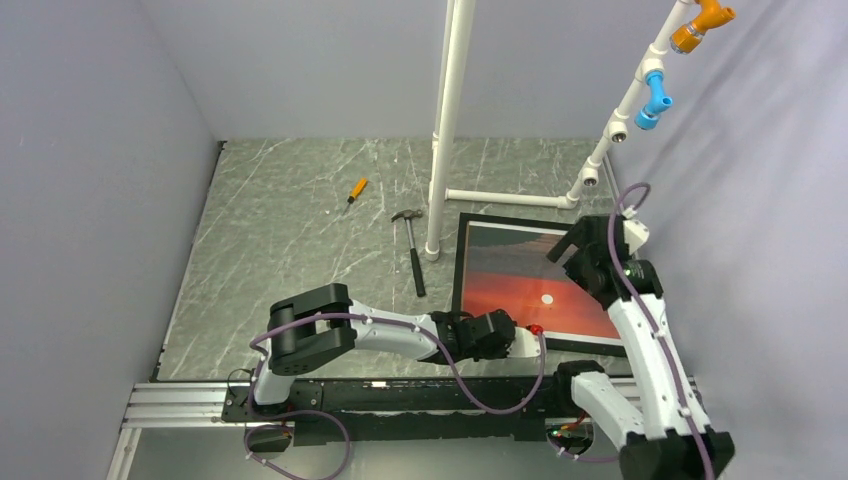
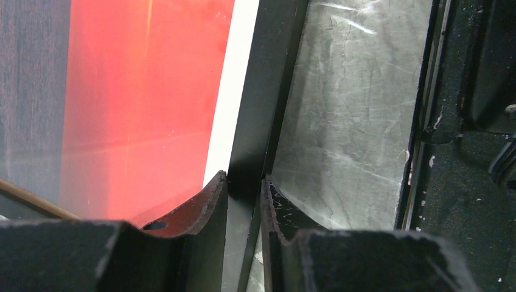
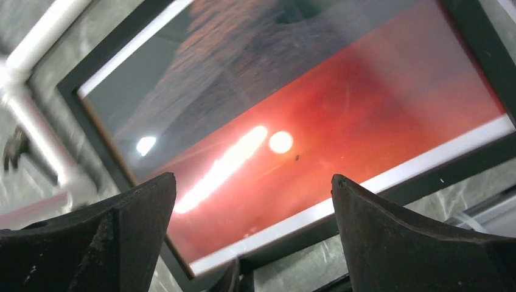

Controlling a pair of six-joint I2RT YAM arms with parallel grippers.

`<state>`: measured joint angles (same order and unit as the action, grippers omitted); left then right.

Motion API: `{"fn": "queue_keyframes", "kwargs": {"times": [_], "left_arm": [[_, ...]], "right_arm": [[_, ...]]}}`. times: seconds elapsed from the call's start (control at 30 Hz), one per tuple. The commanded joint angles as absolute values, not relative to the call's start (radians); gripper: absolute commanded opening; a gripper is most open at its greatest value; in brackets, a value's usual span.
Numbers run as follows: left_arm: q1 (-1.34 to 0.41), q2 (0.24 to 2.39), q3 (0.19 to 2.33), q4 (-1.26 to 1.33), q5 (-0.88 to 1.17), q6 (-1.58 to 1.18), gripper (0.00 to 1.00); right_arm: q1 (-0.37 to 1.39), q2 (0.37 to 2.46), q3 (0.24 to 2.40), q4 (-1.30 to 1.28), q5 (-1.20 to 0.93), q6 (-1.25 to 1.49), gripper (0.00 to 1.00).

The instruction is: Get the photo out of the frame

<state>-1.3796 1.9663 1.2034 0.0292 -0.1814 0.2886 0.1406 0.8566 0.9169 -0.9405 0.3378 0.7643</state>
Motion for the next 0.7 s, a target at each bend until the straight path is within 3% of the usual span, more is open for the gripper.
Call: {"fn": "queue_keyframes", "kwargs": {"times": [0.0,0.13,0.3,0.37,0.43,0.5,0.6,0.67], "left_arm": [[-1.378,1.950,1.263,-0.029,-0.221,0.243,0.00],[-1.377,1.927,1.284,-0.061,-0.240,0.222,0.00],[-1.377,1.901,1.300,-0.068,-0.247,0.213,0.00],[-1.377,1.888,1.305,-0.076,-0.235,0.205,0.00],[-1.368,1.860,1.315,-0.108,-0.224,0.163,0.03],[-1.355,1.812,1.297,-0.120,-0.185,0.121,0.19],[-1.340,1.719,1.235,-0.103,-0.183,0.056,0.54],[-1.288,1.649,1.187,-0.102,-0.139,-0.051,0.65]], "right_arm": [[-0.138,0.967,0.893,-0.875,0.179,0.740,1.00],[-0.282,1.049,0.963,-0.984,0.225,0.758,1.00],[-0.336,1.005,0.980,-1.080,0.382,0.832,1.00],[-0.339,0.968,0.958,-1.049,0.354,0.811,1.00],[-0.338,0.925,0.912,-0.917,0.151,0.647,1.00],[-0.327,0.906,0.871,-0.835,-0.054,0.531,1.00],[-0.297,0.906,0.843,-0.772,-0.174,0.491,1.00],[-0.247,0.931,0.866,-0.791,-0.151,0.493,1.00]]}}
